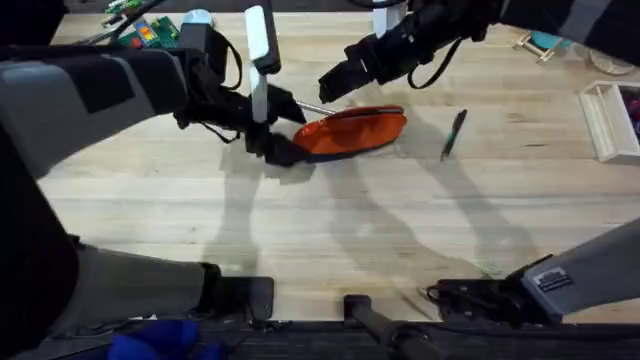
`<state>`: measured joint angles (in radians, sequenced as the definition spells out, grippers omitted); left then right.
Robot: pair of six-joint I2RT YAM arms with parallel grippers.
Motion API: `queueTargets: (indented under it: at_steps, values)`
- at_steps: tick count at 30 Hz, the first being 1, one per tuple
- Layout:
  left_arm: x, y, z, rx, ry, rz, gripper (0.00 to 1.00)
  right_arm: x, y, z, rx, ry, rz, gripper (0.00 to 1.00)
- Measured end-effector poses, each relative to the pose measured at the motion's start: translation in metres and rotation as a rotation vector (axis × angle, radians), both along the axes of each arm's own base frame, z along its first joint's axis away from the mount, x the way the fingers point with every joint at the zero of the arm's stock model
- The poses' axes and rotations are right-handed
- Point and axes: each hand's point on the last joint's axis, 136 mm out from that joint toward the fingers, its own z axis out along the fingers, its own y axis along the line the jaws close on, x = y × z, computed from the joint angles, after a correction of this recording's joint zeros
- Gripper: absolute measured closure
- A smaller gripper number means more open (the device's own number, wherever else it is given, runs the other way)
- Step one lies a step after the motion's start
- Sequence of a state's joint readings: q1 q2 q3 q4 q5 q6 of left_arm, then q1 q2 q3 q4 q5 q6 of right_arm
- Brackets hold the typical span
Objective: Unzip the bag, pick up the pens from the table one at a time and place them inside, then zip the bag closed.
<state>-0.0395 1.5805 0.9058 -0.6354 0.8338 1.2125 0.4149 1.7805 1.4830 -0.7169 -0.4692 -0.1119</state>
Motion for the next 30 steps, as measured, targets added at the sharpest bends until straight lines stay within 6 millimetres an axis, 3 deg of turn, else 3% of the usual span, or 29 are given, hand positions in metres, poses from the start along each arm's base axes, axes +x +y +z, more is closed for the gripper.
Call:
queueTargets:
  at_steps: [2, 3, 12, 22, 30]
  values:
    - [-0.001, 0.000, 0.003, 0.001, -0.004, 0.002, 0.047, 0.001, -0.001, -0.001, -0.009, -0.002, -0.005, 0.006]
    - [-0.001, 0.001, 0.005, 0.007, -0.010, 0.004, 0.019, 0.001, -0.002, -0.001, -0.012, -0.003, -0.006, 0.006]
    - [-0.011, 0.009, 0.044, 0.054, -0.107, 0.040, 0.006, 0.003, -0.004, -0.002, -0.019, -0.006, -0.014, 0.006]
    - [-0.023, 0.022, 0.083, 0.071, -0.099, 0.242, 0.005, 0.007, -0.016, 0.000, -0.026, -0.003, -0.044, 0.006]
    - [-0.050, 0.031, 0.095, 0.067, 0.030, 0.403, 0.005, 0.005, -0.027, 0.037, 0.010, -0.063, -0.085, 0.006]
